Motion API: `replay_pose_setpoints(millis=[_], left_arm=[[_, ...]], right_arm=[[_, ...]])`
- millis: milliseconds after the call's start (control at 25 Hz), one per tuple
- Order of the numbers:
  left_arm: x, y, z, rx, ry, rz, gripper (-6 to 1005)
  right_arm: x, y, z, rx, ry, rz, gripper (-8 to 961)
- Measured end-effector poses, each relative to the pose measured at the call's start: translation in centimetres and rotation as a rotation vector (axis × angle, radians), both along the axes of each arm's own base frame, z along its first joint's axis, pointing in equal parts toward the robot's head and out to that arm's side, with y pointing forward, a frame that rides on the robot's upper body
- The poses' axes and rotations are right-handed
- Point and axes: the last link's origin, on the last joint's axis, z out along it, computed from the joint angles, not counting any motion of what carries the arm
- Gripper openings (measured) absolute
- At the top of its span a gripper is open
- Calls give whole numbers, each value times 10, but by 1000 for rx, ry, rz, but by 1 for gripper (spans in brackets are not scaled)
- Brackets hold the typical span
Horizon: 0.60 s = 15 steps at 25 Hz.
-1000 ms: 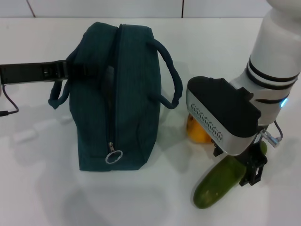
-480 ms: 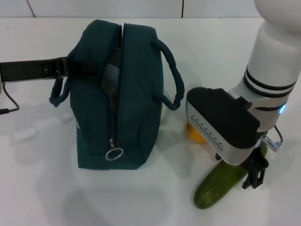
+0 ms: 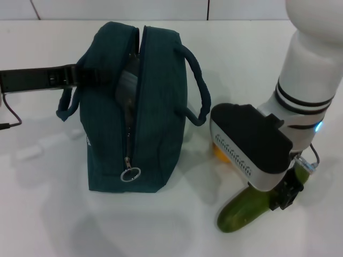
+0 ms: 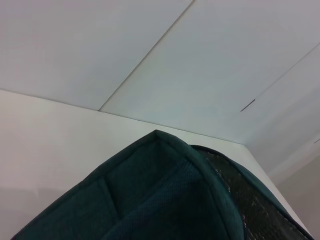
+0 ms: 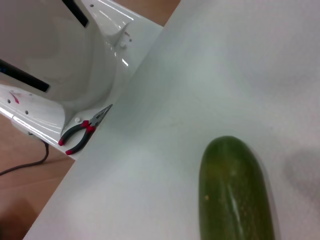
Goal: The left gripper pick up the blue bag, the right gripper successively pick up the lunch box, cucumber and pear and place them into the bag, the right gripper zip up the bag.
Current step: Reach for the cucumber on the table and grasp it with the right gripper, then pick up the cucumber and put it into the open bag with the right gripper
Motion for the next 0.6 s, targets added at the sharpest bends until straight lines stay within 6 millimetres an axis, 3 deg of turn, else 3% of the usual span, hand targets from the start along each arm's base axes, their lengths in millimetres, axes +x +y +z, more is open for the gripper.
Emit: replay_pose_setpoints(millis=[120,600], left_arm=[[-1,-1,0,1,2,-1,31],[-2,-1,0,5,7,-4,31]], right_arm=[[1,-1,-3,1,-6,9,553],[-9,-1,-2,30,13,12,549]])
